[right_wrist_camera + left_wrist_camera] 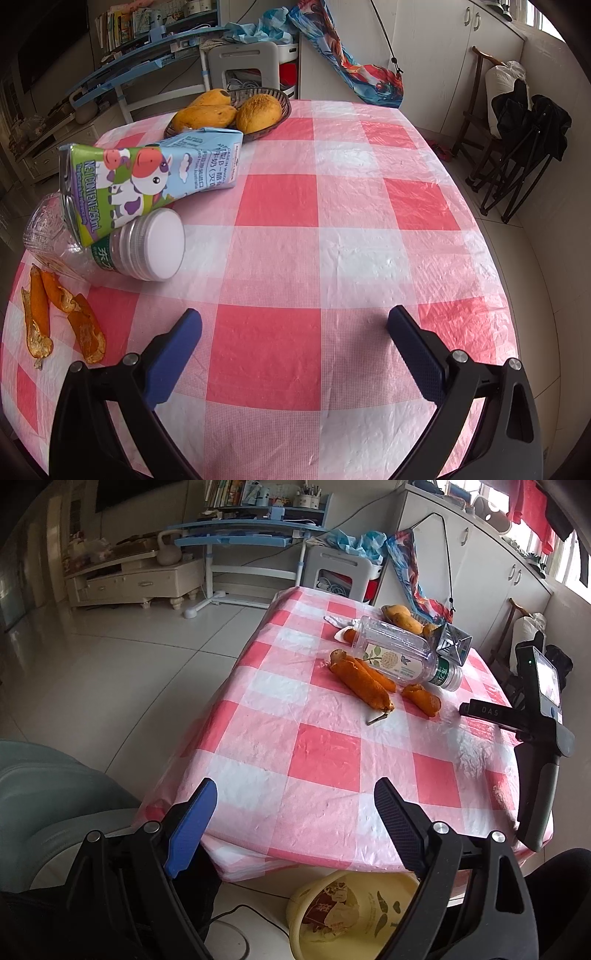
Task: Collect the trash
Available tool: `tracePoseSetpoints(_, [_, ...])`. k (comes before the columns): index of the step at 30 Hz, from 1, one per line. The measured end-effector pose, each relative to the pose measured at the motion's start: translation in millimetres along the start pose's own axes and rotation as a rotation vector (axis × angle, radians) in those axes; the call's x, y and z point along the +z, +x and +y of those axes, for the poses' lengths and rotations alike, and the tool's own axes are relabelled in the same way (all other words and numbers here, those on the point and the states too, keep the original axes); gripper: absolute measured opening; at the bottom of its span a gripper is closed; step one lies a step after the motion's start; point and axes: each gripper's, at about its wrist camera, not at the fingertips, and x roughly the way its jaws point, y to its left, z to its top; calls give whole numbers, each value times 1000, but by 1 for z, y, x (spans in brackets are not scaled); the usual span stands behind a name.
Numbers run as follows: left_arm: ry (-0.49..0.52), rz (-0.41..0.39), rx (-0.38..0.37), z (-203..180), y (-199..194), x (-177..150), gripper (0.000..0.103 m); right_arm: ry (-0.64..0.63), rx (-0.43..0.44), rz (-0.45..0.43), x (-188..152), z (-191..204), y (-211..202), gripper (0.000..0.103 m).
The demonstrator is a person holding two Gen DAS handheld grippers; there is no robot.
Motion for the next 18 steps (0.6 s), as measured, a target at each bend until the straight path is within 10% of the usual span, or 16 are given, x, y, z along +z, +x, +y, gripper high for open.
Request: tracePoseSetpoints(18, [29,-65,0,-1,-26,10,87,0,0,0,0,0,0,96])
